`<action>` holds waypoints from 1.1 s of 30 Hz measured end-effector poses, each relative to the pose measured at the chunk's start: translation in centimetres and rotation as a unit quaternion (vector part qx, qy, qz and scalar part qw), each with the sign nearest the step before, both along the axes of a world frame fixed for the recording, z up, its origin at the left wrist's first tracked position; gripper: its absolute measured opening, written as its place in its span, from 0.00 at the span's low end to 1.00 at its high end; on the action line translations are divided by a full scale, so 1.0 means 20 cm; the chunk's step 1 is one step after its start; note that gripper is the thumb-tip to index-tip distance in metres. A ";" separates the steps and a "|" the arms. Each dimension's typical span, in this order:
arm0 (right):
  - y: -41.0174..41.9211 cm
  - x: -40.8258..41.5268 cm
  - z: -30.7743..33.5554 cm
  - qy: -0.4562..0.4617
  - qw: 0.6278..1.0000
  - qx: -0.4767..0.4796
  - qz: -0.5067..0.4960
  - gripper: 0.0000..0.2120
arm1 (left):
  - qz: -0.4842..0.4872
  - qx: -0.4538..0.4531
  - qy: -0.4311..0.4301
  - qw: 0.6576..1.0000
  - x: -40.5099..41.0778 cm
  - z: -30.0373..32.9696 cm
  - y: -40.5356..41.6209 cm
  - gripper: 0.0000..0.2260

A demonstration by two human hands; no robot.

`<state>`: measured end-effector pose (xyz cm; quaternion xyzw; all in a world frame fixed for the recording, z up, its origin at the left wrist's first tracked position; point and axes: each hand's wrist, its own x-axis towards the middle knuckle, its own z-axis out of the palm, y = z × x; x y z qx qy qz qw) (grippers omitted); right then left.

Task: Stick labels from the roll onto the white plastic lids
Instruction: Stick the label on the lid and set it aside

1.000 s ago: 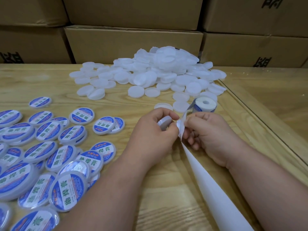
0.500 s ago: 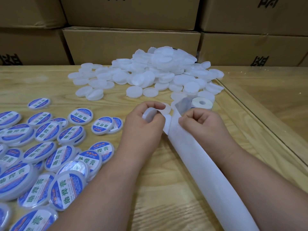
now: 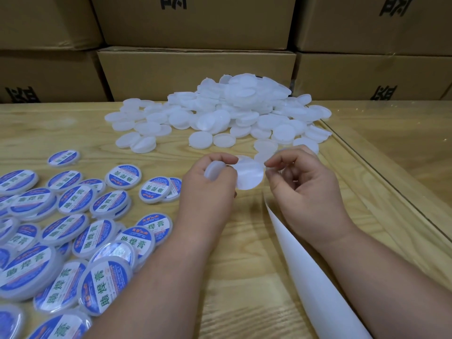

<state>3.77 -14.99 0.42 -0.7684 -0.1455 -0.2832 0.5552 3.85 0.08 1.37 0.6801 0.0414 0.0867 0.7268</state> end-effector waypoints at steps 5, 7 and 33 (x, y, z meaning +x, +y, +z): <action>0.01 -0.01 0.00 -0.021 1.000 -0.016 -0.002 0.18 | -0.015 0.011 -0.005 1.000 0.00 -0.01 0.00 0.12; 0.02 -0.01 0.00 0.003 1.000 -0.004 0.000 0.13 | -0.016 0.012 -0.007 1.000 0.00 -0.01 0.00 0.12; -0.17 0.04 0.08 0.462 0.664 0.373 0.453 0.21 | -0.177 -0.259 0.020 0.949 0.00 0.03 0.00 0.15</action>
